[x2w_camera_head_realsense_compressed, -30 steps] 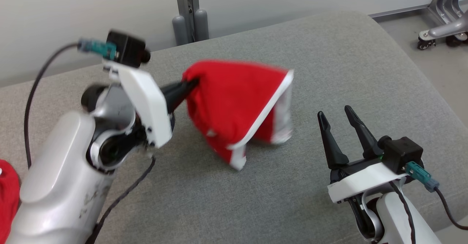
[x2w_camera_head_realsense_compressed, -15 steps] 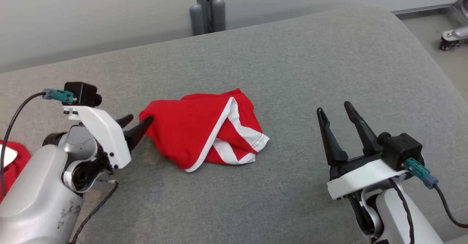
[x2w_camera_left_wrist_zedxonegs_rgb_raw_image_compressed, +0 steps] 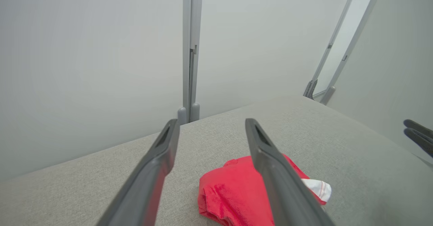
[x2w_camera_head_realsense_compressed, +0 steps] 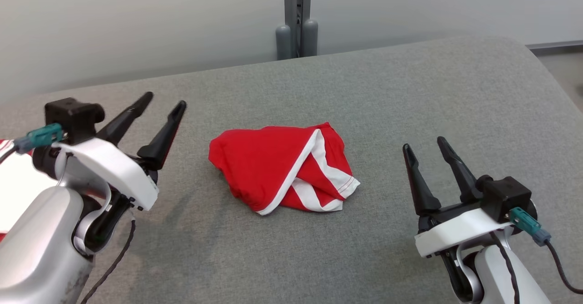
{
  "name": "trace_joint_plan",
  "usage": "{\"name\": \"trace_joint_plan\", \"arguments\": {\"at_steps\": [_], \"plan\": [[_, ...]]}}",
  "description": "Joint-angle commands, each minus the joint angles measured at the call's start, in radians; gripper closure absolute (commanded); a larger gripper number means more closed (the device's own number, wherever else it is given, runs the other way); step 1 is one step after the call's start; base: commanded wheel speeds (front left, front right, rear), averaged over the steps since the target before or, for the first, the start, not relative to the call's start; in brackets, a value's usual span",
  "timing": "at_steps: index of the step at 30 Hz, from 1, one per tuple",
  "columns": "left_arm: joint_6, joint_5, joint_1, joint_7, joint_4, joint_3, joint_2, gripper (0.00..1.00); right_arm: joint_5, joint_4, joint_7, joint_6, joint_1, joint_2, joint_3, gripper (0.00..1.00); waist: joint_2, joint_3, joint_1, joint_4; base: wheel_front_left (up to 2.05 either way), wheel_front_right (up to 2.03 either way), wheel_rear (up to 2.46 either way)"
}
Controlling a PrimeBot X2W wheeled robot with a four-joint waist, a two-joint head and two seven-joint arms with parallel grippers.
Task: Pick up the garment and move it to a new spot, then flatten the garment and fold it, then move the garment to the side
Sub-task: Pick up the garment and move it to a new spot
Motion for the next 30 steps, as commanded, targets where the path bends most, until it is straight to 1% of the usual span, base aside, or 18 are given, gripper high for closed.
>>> {"name": "trace_joint_plan", "arguments": {"at_steps": [1,5,6,7,9,10,12,14,19,23,30], "plan": [[0.035,0.021,0.040,-0.046,-0.021,0.018,0.006,0.00,-0.008,-0.007,0.000,0.002,0.014,-0.006,-0.013,0.00,-0.0001,-0.016,0.0000,0.012,0.00,0.00,0.00],[0.127,0.069,0.113,-0.150,-0.081,0.049,0.005,0.00,-0.018,-0.023,0.000,0.002,0.024,-0.006,-0.024,0.00,-0.0001,-0.025,0.0000,0.020,0.00,0.00,0.00],[0.127,0.069,0.113,-0.150,-0.081,0.049,0.005,0.00,-0.018,-0.023,0.000,0.002,0.024,-0.006,-0.024,0.00,-0.0001,-0.025,0.0000,0.020,0.00,0.00,0.00],[0.171,0.087,0.159,-0.204,-0.107,0.066,0.000,0.00,-0.021,-0.027,0.000,0.002,0.036,-0.006,-0.023,0.00,-0.0001,-0.029,0.0000,0.023,0.00,0.00,0.00],[0.209,0.101,0.206,-0.251,-0.128,0.080,-0.006,0.00,-0.022,-0.028,0.000,0.002,0.044,-0.006,-0.023,0.00,-0.0001,-0.032,0.0000,0.025,0.00,0.00,0.00],[0.209,0.101,0.206,-0.251,-0.128,0.080,-0.006,0.00,-0.022,-0.028,0.000,0.002,0.044,-0.006,-0.023,0.00,-0.0001,-0.032,0.0000,0.025,0.00,0.00,0.00],[0.241,0.098,0.252,-0.290,-0.144,0.111,-0.017,0.00,-0.021,-0.032,0.000,0.002,0.048,-0.007,-0.030,0.00,-0.0001,-0.034,0.0000,0.027,0.00,0.00,0.00],[0.262,0.113,0.299,-0.312,-0.152,0.132,-0.025,0.00,-0.021,-0.035,0.000,0.002,0.054,-0.010,-0.036,0.00,-0.0001,-0.035,0.0000,0.029,0.00,0.00,0.00],[0.312,0.168,0.390,-0.329,-0.170,0.178,-0.068,0.00,-0.024,-0.050,0.000,0.002,0.070,-0.017,-0.050,0.00,-0.0001,-0.045,0.0000,0.037,0.00,0.00,0.00],[0.328,0.239,0.457,-0.330,-0.212,0.242,-0.131,0.00,-0.021,-0.060,0.000,0.002,0.085,-0.016,-0.058,0.00,-0.0001,-0.052,0.0000,0.043,0.00,0.00,0.00],[0.282,0.344,0.550,-0.330,-0.244,0.331,-0.237,0.00,-0.018,-0.063,0.000,0.002,0.098,-0.020,-0.060,0.00,-0.0001,-0.056,0.0000,0.047,0.00,0.00,0.00]]}}
